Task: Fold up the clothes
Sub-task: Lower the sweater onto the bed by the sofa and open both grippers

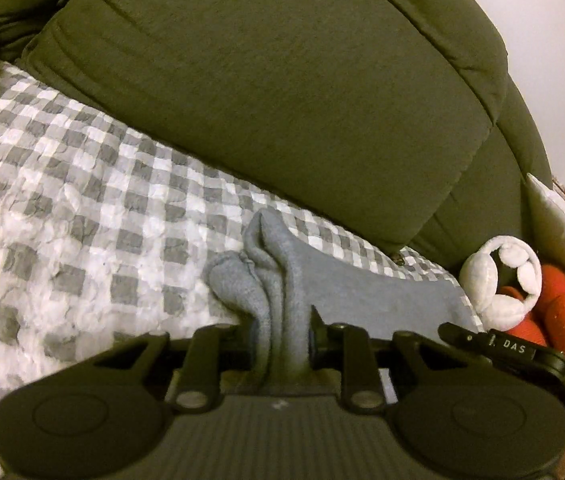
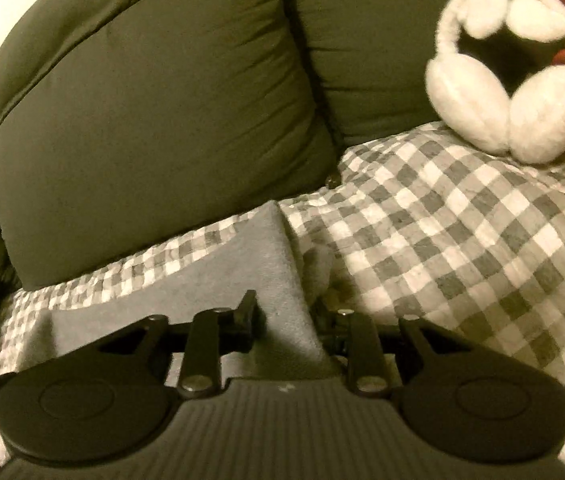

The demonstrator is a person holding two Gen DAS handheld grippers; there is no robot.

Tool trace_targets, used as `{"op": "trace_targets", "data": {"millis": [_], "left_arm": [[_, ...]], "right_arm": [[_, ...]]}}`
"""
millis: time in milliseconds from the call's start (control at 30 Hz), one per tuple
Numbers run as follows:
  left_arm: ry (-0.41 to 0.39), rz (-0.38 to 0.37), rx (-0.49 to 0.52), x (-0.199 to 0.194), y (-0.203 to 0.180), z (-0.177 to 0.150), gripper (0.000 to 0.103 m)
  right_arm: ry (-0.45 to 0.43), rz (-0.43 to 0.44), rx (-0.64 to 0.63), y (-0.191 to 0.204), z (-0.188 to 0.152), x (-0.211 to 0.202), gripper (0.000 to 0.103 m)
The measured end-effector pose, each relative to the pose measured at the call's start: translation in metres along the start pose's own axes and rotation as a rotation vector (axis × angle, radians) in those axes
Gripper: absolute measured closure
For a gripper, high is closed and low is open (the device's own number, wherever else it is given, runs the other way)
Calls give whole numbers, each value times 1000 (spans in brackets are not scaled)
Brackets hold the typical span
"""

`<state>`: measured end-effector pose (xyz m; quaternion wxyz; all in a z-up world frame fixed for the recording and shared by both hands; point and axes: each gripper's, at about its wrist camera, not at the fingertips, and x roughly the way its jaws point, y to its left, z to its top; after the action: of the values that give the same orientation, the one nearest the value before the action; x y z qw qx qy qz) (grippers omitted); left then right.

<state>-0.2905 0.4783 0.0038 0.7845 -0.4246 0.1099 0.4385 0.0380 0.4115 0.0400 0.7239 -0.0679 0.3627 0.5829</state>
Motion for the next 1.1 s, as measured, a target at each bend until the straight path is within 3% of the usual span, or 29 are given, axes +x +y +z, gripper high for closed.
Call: {"op": "trace_targets", "data": {"millis": [133,267,400,500,600,767,833,1100], "left_arm": [[-9,1,-40,-9,5,4,74],[-96,2,-7,-28,-6,12,74],[-157,-41,84,-39,-28,14,74],[-153,-71,151,-31,-44,12,74],[-107,-50,161,-12,-48,9,75],[-25,17,155,12,-30,-8,80],[-29,30,165,14,-24,-14,88],[-36,64,202,8,-32,-20,89]], "right_arm": [[-50,-39,7,-4,3,-10,69],[-142,-90,27,-8,4,-30,68],[-207,-55,5,-1,3,-47,68],[-231,9,-67,21,-1,-54,69],[-197,27,-145,42,-5,-44,69],[-105,-36,-211,50,-18,-10,69],[-82,-44,-209,48,-25,1,70],[-91,-79,-245,63,-30,6,68]]}}
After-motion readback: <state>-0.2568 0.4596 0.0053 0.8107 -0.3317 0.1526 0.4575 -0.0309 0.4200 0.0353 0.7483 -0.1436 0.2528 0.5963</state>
